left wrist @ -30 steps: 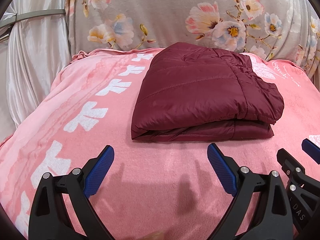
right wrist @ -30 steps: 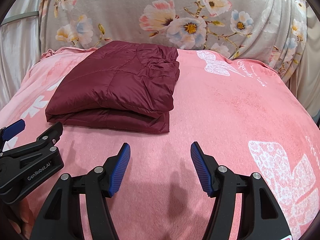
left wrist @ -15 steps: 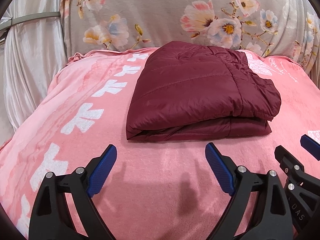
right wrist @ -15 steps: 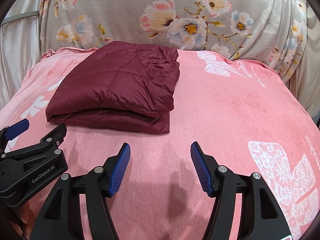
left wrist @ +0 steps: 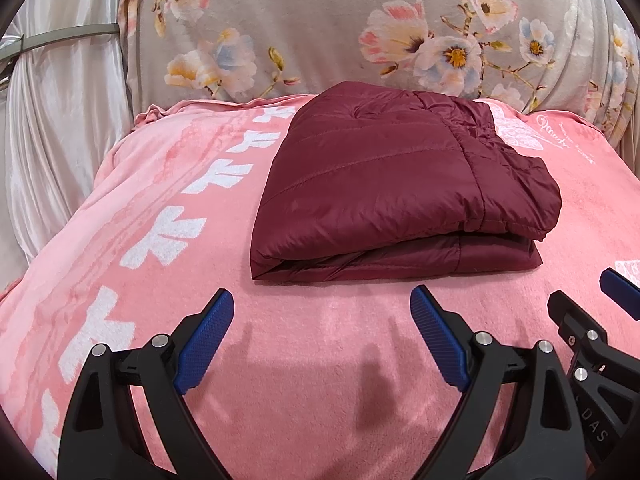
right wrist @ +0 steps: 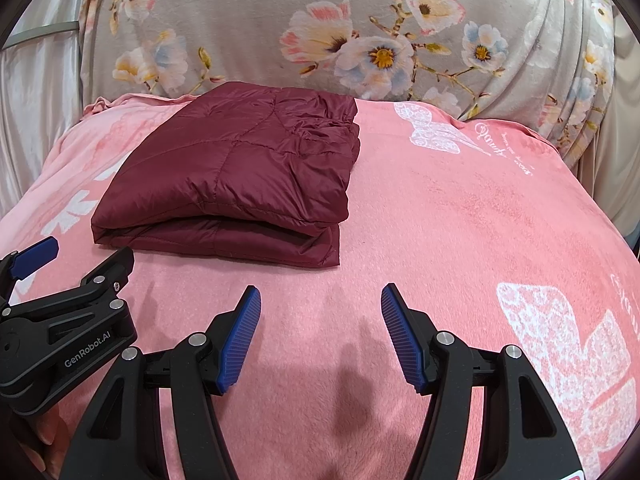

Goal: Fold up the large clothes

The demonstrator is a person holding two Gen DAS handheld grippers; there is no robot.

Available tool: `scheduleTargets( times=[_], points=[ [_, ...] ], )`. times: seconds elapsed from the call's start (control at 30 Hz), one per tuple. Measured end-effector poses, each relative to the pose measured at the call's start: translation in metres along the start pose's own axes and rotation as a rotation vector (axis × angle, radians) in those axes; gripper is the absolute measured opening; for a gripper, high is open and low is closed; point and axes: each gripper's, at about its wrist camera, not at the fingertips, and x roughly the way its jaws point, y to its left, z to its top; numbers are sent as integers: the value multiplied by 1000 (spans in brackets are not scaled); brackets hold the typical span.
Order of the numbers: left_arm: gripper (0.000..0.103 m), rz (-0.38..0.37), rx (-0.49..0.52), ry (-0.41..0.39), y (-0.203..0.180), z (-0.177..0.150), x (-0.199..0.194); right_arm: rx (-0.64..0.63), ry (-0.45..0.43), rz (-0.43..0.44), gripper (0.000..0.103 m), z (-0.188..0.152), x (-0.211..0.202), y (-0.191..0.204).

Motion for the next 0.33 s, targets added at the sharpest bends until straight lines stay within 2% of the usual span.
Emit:
scheduleTargets(
  times=[0.33],
  points=[
    [86,3,-4,4,0,3,0,-1,0,1,61,0,0,-1]
  ],
)
